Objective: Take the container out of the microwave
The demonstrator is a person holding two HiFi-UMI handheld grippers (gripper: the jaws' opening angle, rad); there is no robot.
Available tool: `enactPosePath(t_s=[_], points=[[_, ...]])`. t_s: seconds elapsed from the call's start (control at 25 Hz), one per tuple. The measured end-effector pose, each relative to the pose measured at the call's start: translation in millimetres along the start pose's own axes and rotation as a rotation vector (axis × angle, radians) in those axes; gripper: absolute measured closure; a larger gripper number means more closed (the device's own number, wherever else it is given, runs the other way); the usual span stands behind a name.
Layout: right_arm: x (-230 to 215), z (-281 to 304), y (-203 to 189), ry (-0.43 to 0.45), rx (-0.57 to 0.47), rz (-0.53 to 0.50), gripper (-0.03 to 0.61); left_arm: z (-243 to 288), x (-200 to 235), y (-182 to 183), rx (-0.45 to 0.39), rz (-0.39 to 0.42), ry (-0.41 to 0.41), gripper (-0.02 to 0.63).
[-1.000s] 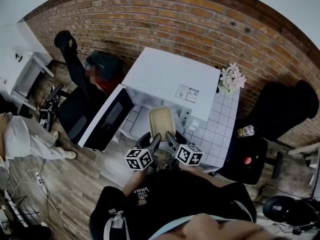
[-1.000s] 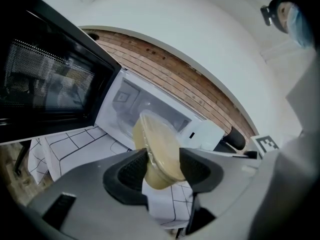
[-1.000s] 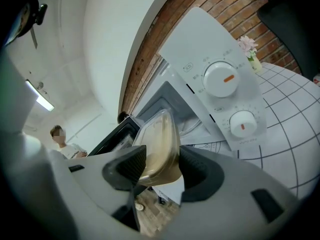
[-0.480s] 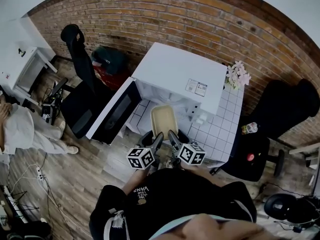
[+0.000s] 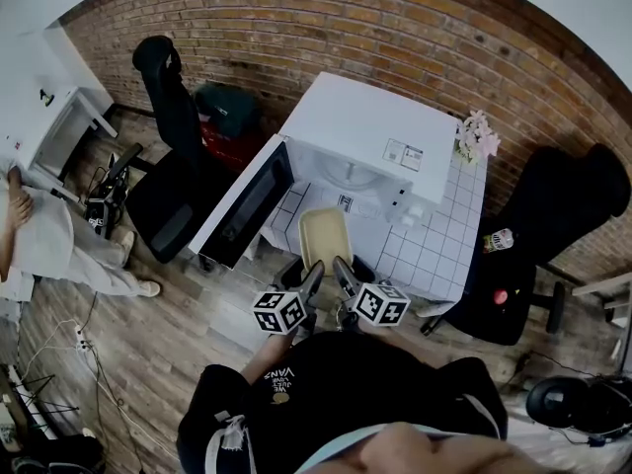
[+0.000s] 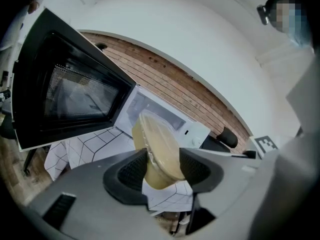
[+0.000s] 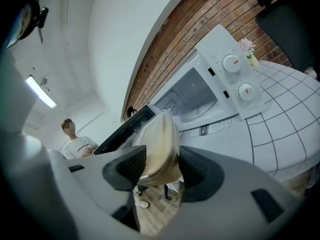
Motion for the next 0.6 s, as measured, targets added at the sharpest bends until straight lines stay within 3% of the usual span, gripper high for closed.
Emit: enactPosePath(t_s=[0.6], points=[[35,-49,-38,-0.059,-0.047,-0.006,0.382,-56,-13,-22,0.024,0.024,-0.055,0.410]])
Point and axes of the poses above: the fingertips, and each gripper's own axes: z forward along the fingers, x to its left, y out of its top, the point moved 5 cm from there along -z, backward along the fingers, and after that the axes turned 6 degrees about -z, right-handed, at the moved point
